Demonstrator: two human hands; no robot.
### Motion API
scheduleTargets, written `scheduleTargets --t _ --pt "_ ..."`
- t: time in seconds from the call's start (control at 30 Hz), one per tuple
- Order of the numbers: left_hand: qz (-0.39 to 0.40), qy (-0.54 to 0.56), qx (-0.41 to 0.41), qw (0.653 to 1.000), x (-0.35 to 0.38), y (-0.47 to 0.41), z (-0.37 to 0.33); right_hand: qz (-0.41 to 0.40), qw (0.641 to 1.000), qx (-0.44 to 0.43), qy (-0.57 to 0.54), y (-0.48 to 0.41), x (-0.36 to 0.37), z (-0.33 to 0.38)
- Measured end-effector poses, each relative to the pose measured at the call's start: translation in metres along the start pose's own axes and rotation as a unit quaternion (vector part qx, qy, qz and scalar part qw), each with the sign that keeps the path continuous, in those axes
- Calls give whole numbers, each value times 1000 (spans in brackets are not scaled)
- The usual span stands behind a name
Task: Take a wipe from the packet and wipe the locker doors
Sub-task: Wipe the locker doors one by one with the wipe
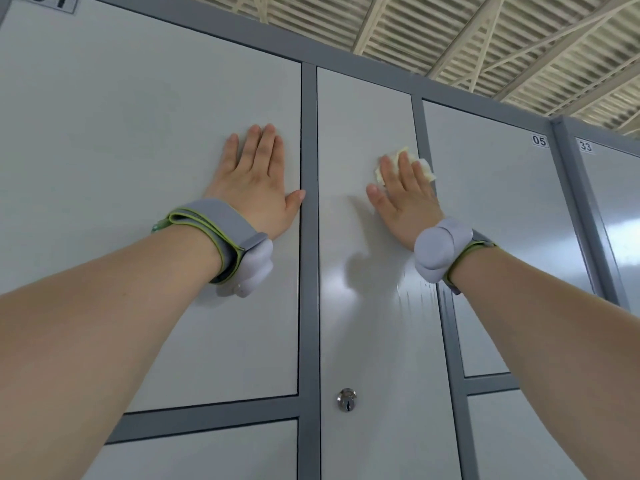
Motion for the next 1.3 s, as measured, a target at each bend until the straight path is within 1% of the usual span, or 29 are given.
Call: scheduleTargets --t 0.13,0.2,0.27,0.4,0.47,0.53,0.6,0.7,0.77,0.83,0.87,1.0,1.07,1.13,1.23,1.3 --pt "-1 18 3 1000 -4 0 1 19 994 -105 -4 30 7 15" --pt "4 28 6 1000 -5 0 2 34 991 -129 -5 45 9 9" --pt "13 38 6 999 -8 0 3 40 994 -106 2 49 6 0" --pt "37 52 25 998 -15 1 8 50 998 30 -8 30 -7 4" --pt "37 50 37 997 -15 5 12 51 998 43 -10 21 -10 20" --pt "26 43 47 998 -14 15 17 49 999 3 7 20 -7 39" --pt "6 42 54 998 -14 27 21 41 997 -60 14 28 1 54" --pt "-21 44 62 997 -12 42 28 33 987 -159 18 55 15 64" --pt "-25 44 59 997 -12 49 32 45 977 -204 30 71 19 62" --pt "-3 38 51 998 -11 53 36 46 974 -215 51 74 17 56" --pt "8 35 49 998 -10 54 37 40 976 -205 58 70 15 54" --pt "17 30 42 999 -6 53 34 40 995 -88 14 38 5 63" --pt "12 36 34 999 -4 54 31 38 996 -75 -3 30 3 74" --pt "6 41 32 999 -3 54 30 33 993 -110 1 35 8 79" --pt "-3 46 35 998 -2 54 30 22 977 -208 32 65 19 77" --pt "-7 50 29 998 -2 54 30 32 968 -245 40 82 21 70"
Point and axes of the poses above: each hand's wrist, its own y-axis away from the middle knuckle, its own x-axis out of the palm, z = x × y, the point moved 2 cm from there along -y, towards the middle knuckle, and after that the axes turned 7 degrees about x, right-handed, at the moved point
